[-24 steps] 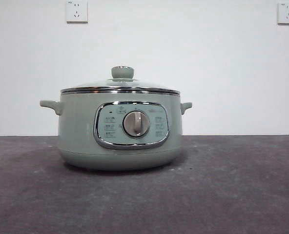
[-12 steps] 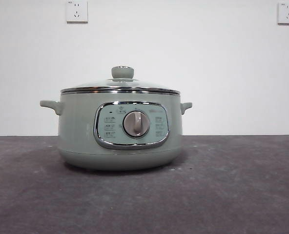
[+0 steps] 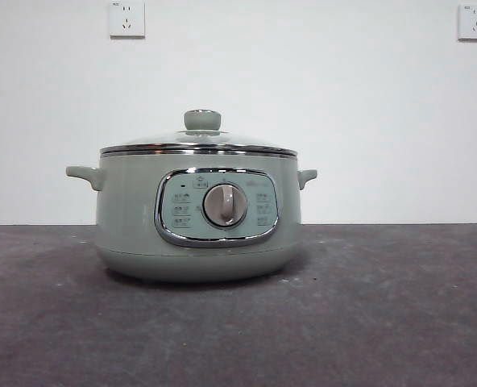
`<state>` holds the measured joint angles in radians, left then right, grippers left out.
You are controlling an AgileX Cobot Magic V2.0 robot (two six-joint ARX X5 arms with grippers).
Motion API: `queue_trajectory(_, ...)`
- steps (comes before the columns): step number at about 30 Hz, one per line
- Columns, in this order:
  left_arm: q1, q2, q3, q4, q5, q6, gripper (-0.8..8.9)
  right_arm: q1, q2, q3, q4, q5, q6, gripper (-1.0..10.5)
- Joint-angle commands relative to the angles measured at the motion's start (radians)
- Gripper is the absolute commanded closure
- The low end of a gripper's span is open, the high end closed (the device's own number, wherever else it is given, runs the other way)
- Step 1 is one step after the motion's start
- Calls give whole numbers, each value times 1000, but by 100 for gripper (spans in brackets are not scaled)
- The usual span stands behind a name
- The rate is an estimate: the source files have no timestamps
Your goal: Pick up the egg,open the lid,put the egg in the pot,close the lid
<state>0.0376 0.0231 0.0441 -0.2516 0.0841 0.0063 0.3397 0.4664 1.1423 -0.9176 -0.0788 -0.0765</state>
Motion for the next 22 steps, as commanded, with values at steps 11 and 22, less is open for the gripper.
queue_trajectory(11, 3, -1, -10, 11, 1, -6, 817, -251, -272, -714, 684, -10, -32, 946)
queue_trajectory(22, 3, -1, -10, 11, 1, -6, 817, -289, -458, -1098, 824, -7, -28, 946)
